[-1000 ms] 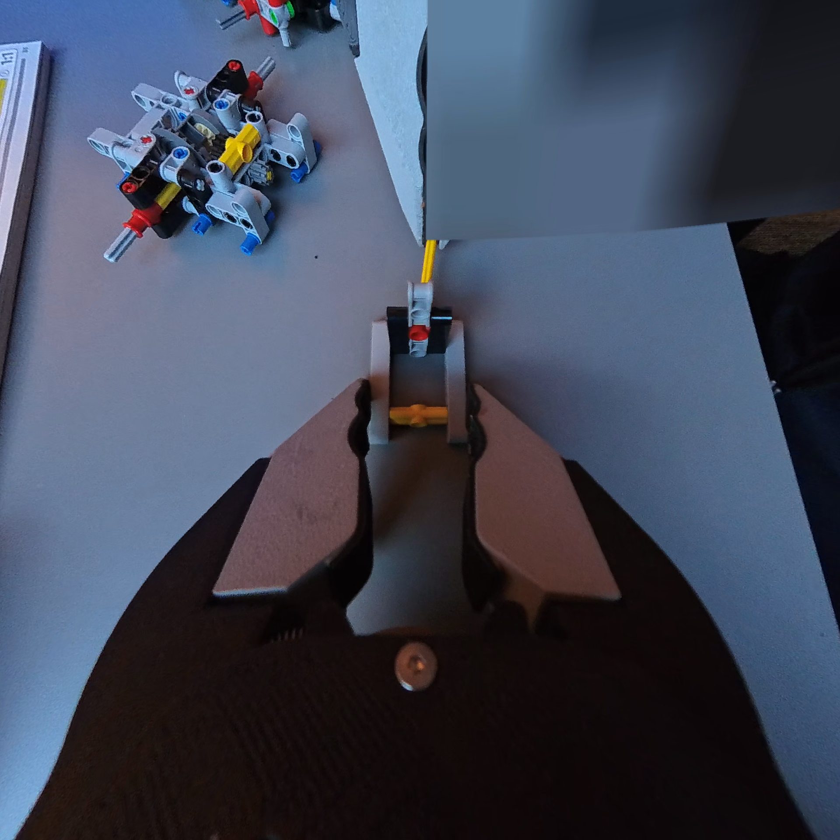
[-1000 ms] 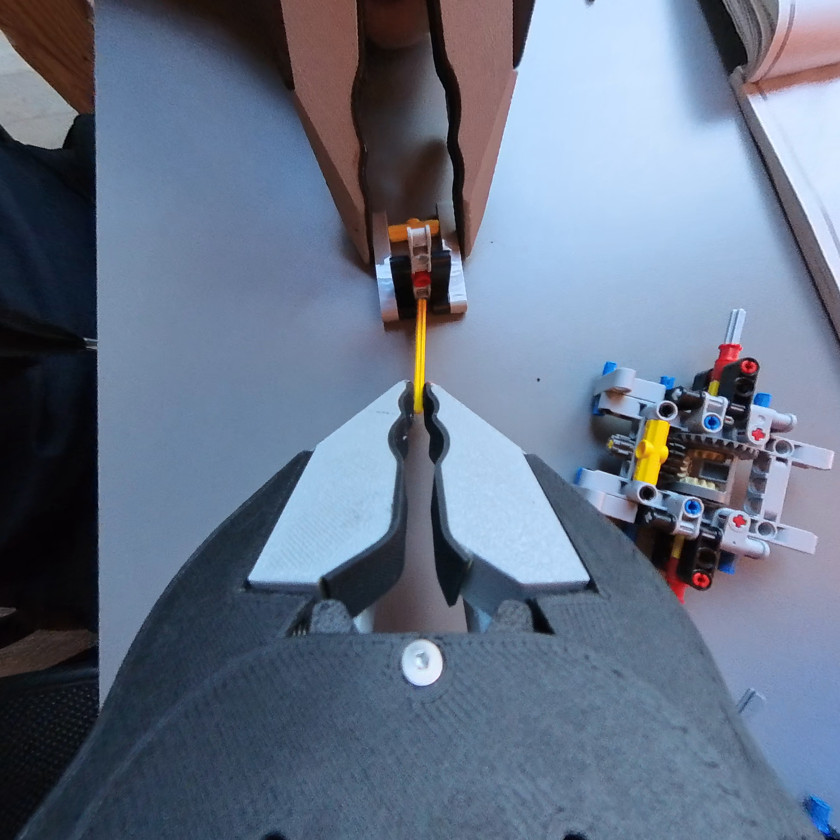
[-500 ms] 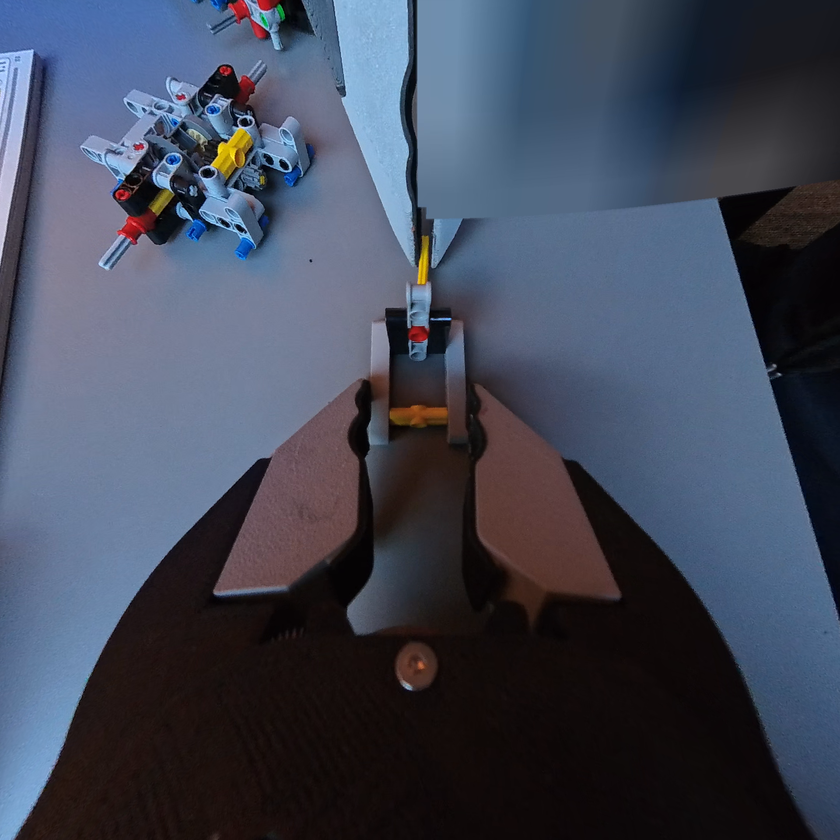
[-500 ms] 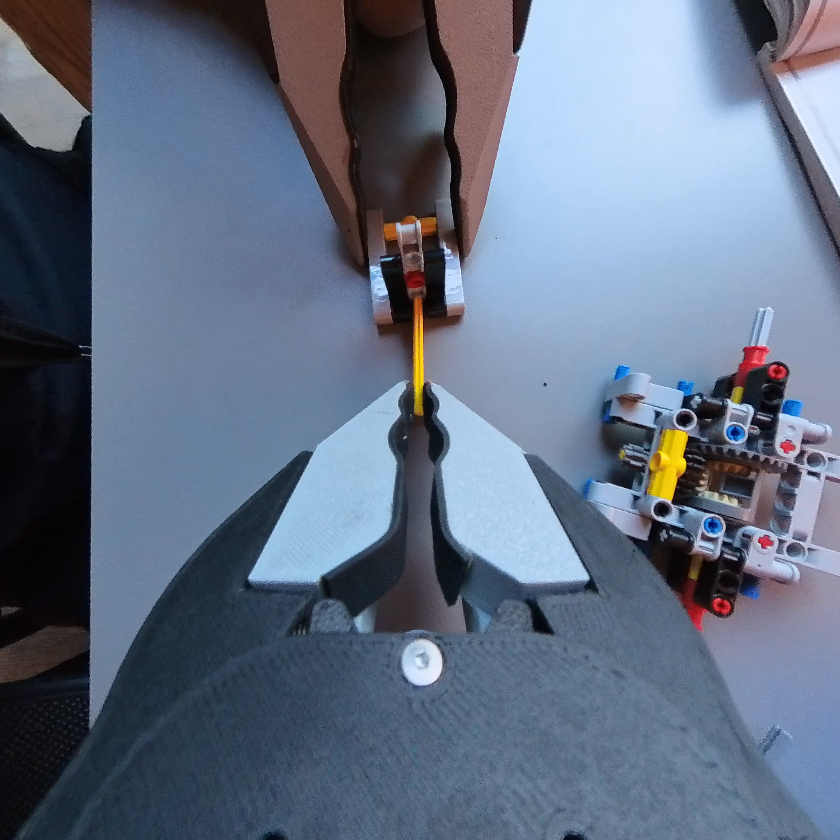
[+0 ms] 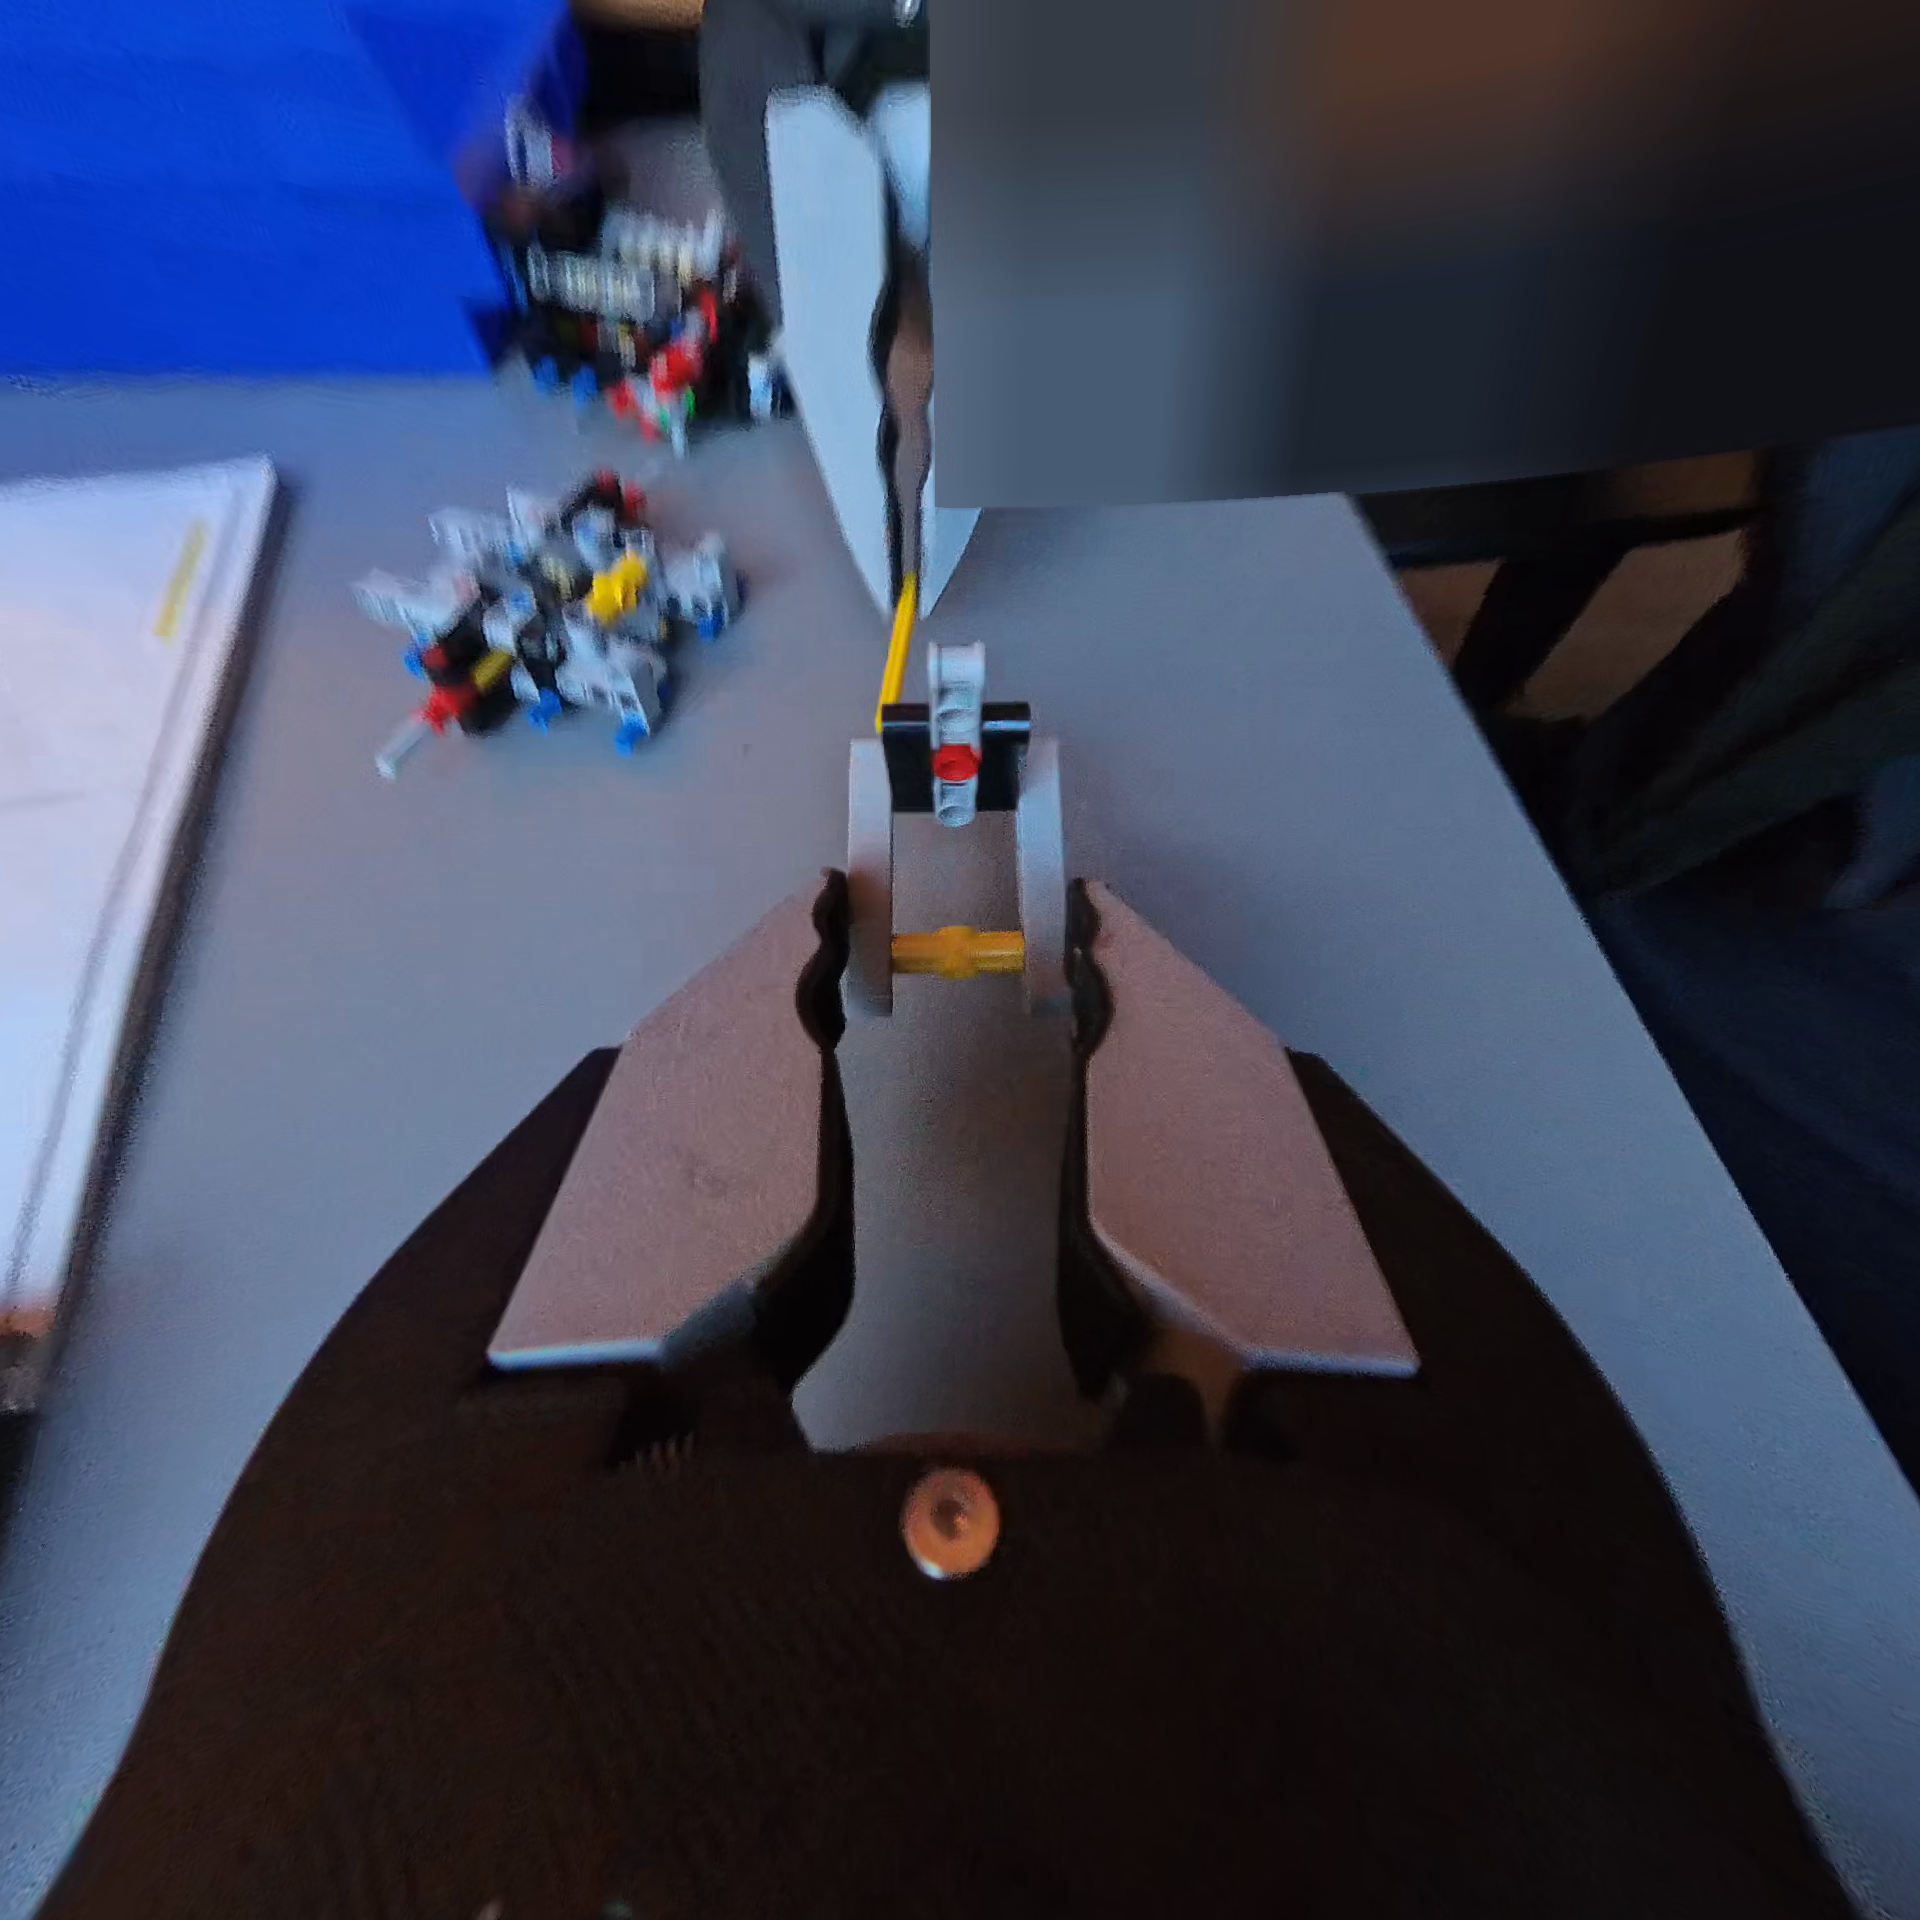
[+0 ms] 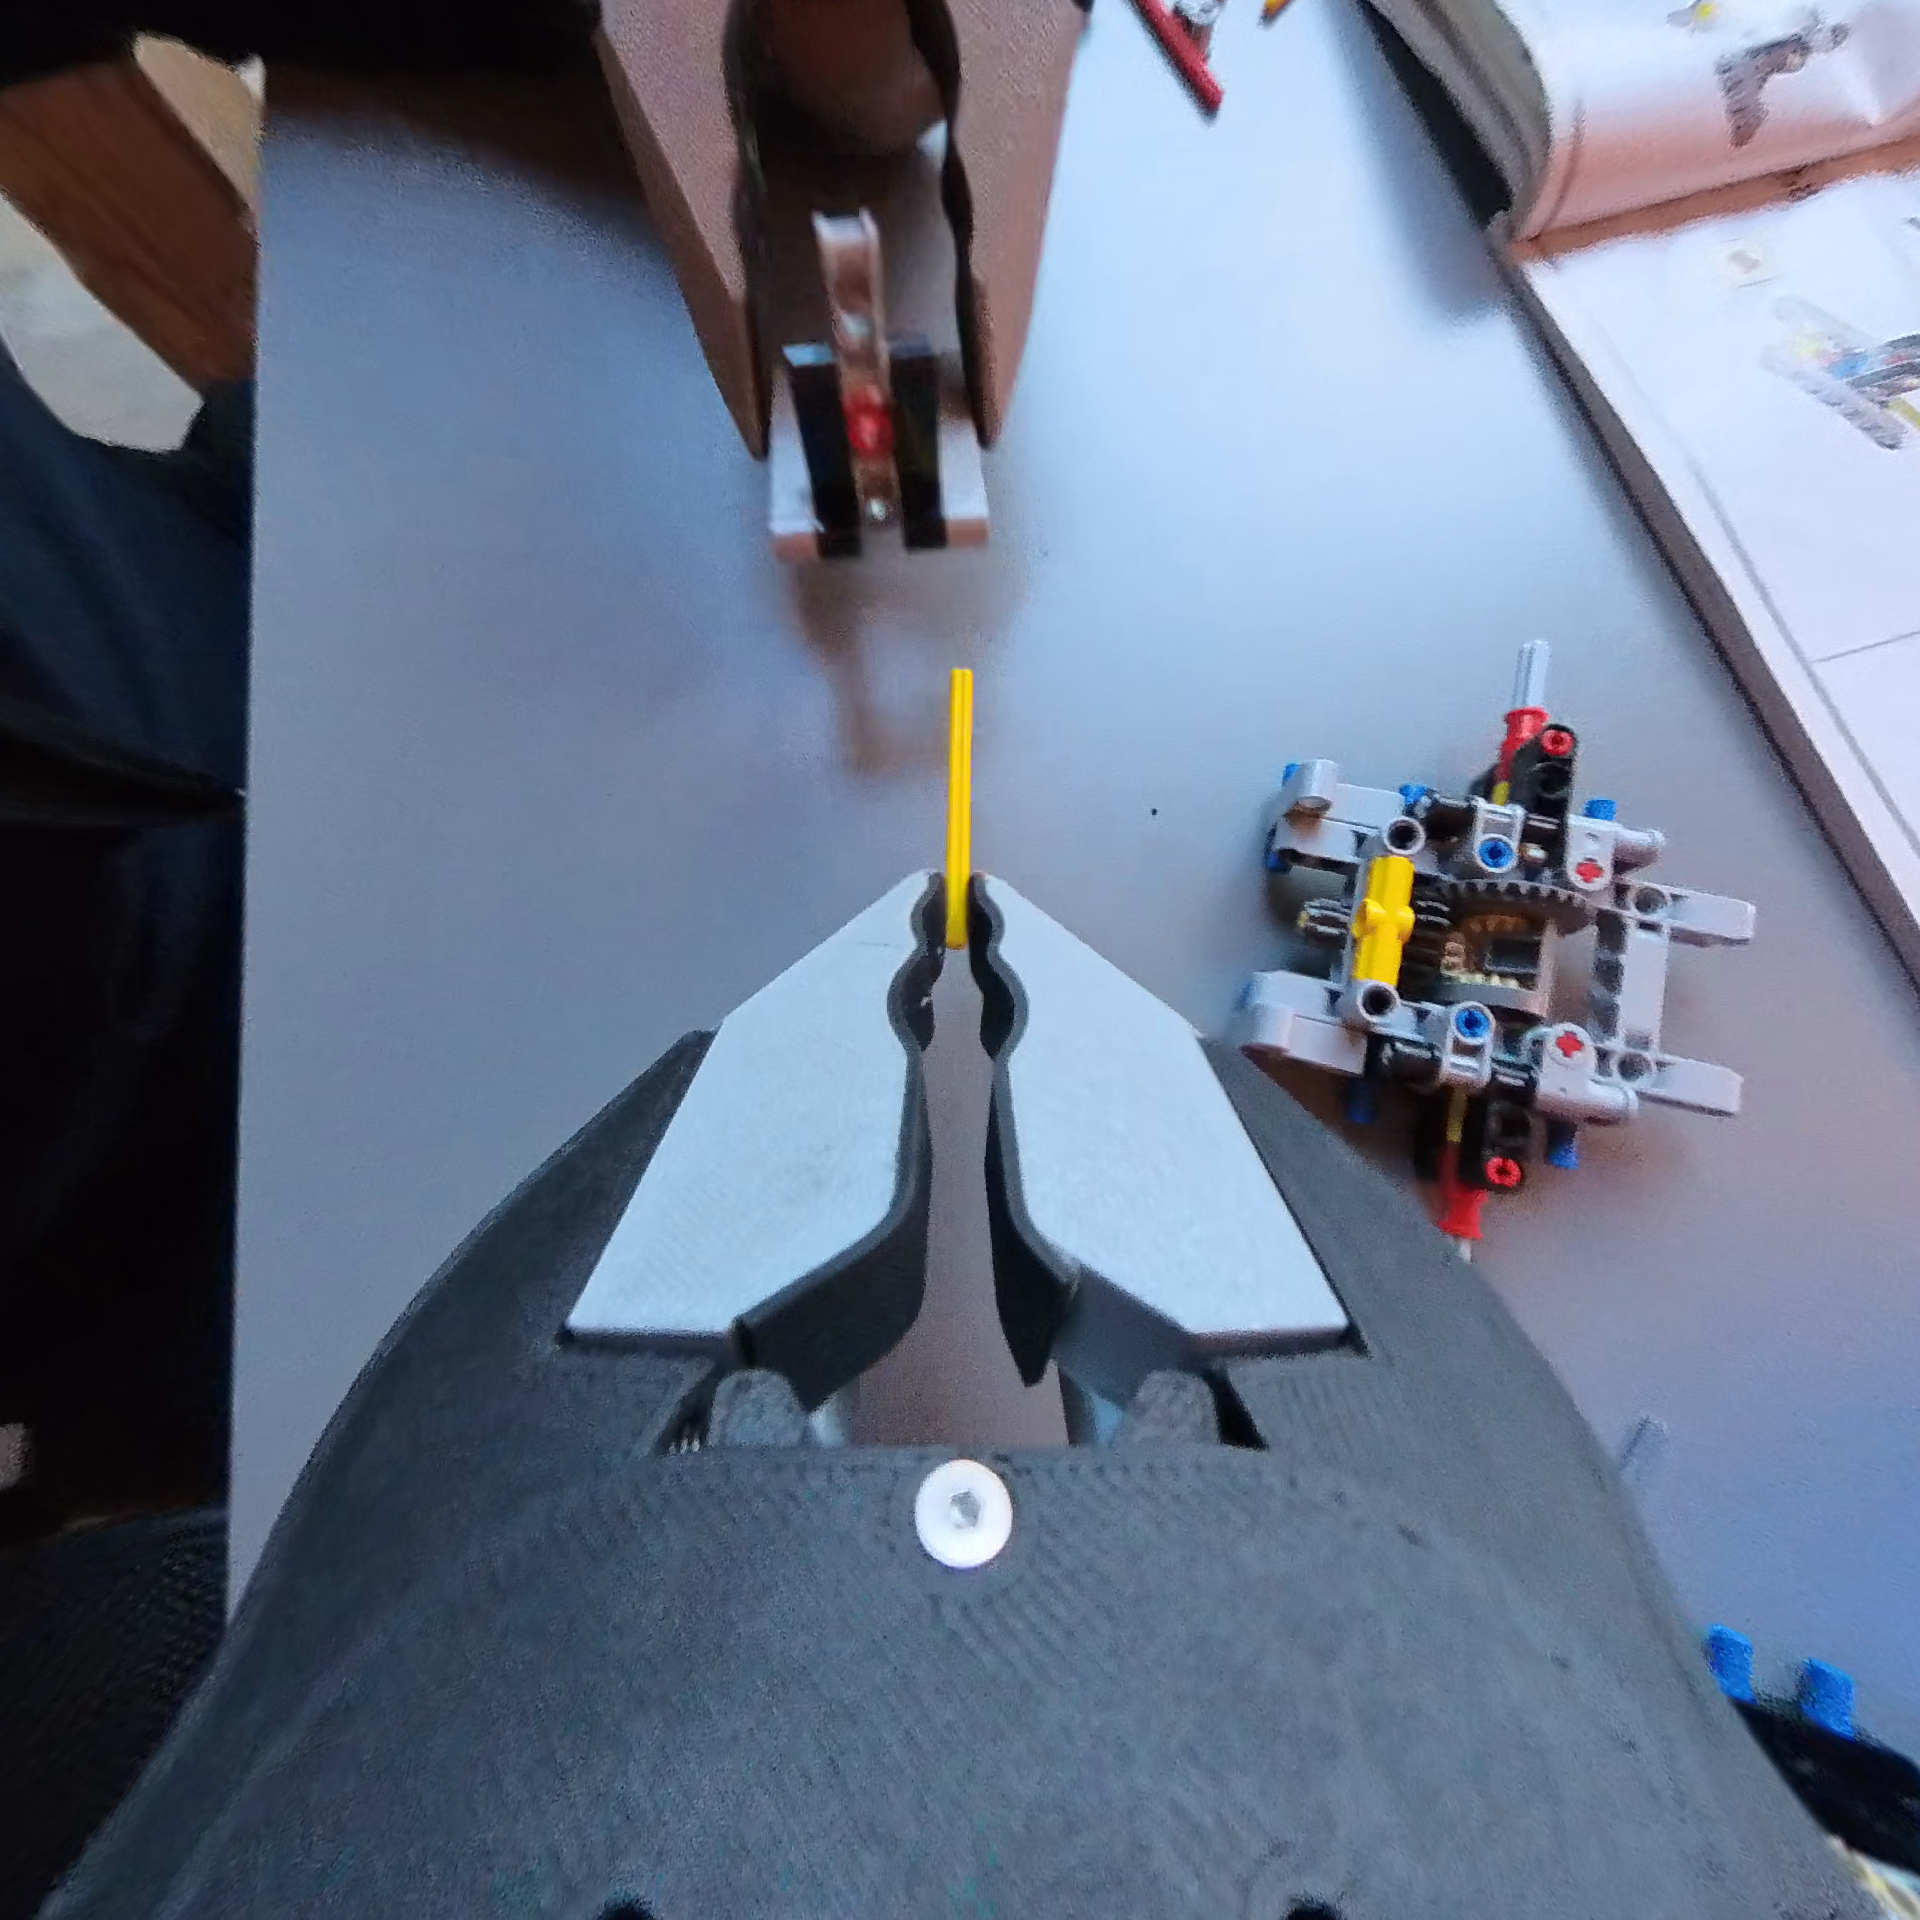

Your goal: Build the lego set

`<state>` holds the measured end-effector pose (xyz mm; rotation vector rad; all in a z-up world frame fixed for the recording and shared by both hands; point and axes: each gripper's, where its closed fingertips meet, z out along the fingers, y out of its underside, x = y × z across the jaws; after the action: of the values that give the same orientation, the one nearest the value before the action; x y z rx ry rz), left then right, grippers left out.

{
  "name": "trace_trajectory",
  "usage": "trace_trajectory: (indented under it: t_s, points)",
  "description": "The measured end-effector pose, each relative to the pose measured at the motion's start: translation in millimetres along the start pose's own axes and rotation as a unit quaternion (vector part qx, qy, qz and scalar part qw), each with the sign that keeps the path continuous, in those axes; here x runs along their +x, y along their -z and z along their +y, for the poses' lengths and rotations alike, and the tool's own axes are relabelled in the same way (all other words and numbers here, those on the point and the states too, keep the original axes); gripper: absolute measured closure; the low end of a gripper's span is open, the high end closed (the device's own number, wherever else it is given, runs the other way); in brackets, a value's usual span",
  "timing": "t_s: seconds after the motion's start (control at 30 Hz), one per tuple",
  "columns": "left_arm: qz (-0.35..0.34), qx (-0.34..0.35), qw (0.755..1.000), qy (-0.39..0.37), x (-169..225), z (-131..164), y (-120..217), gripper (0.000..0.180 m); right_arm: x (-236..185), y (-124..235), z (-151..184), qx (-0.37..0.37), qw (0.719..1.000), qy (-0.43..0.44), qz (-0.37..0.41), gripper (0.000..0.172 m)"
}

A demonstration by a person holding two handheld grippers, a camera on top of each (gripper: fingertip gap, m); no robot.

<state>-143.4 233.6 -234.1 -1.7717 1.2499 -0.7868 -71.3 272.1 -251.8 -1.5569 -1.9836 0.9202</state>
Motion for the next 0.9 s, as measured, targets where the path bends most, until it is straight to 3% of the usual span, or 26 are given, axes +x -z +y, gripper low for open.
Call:
trace_trajectory:
  t_s: [0.23, 0.47, 0.57, 0.7, 0.83, 0.9]
  points:
    - [0.017, 0.151, 0.986, -0.069, 9, -36, 25, 0.141, 0, 13, -9, 0.033, 0.999, -0.01, 0.015, 0.171]
    - [0.032, 0.148, 0.981, -0.12, 26, -40, 12, 0.141, -8, 11, -13, 0.04, 0.999, -0.006, 0.003, 0.171]
    - [0.022, 0.12, 0.985, -0.125, 23, -33, 6, 0.141, -12, 12, -15, 0.046, 0.999, -0.006, -0.009, 0.171]
    - [-0.017, -0.023, 0.997, -0.074, 3, 2, -14, 0.141, -18, 8, -11, 0.033, 0.999, -0.008, -0.031, 0.171]
    - [-0.025, -0.127, 0.99, -0.054, 0, 31, -26, 0.14, -21, -3, -2, 0.003, 0.999, -0.001, -0.034, 0.171]
    - [-0.019, -0.125, 0.991, -0.035, 2, 30, -28, 0.141, -23, -10, 2, -0.012, 0.999, 0.0, -0.037, 0.171]
